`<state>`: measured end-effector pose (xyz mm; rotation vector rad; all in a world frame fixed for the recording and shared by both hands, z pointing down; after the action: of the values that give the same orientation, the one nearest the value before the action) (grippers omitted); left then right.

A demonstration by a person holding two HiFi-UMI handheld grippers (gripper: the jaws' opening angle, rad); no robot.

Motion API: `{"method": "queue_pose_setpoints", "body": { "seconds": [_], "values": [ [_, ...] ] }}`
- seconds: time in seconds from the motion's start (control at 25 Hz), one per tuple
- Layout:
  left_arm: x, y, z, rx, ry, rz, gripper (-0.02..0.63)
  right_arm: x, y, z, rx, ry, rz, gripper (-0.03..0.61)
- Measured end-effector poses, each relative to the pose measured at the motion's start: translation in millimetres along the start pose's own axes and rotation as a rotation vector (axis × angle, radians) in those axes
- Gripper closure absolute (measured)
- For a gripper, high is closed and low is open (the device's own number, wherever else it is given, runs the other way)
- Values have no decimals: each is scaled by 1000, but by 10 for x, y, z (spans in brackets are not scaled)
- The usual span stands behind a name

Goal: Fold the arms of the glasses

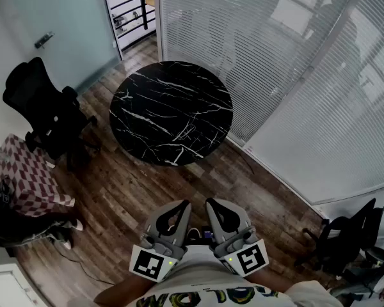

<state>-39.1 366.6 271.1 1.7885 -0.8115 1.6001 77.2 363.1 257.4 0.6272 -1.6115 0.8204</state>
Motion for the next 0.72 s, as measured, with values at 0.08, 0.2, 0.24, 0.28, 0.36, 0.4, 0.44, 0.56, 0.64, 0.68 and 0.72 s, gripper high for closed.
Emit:
{"method": "queue_pose_setpoints", "body": {
  "seconds": [0.08,0.2,0.24,0.28,0.36,0.4,0.44,0.56,0.64,0.68,0.72],
  "values": [
    [-2,-21,11,2,2,-5,611,27,-21,-30,3,18,2,577],
    [11,-43,20,1,6,-7,611,35,-46,-53,4,22,5,577],
    [16,-48,22,0,7,-8,611,35,-54,-61,6,18,10,577],
    [20,-52,24,-2,7,-10,611,35,-64,-71,8,15,20,577],
    [33,-70,29,-3,12,-13,611,41,-91,-99,14,9,44,577],
    [37,-85,37,-2,14,-11,611,42,-108,-118,17,6,51,577],
    [37,-105,51,0,15,-9,611,38,-127,-139,20,4,52,577],
    [29,-182,111,2,12,-6,611,8,-200,-220,26,-1,51,577],
    [42,-252,147,3,18,-4,611,-12,-259,-289,32,-8,51,577],
    [50,-292,163,2,22,-4,611,-19,-289,-328,36,-9,53,577],
    [59,-336,179,2,25,-5,611,-21,-317,-369,38,-9,56,577]
  ]
}}
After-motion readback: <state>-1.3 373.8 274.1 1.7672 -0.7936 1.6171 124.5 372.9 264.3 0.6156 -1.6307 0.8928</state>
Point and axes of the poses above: the fingertips, and each gripper's own axes: z forward along the fingers, y to its left, x out of its underside, the point moved 6 cm from there along -z, backward along the fingers, and after that the axes turned 7 degrees about z, right-handed, at the moved point
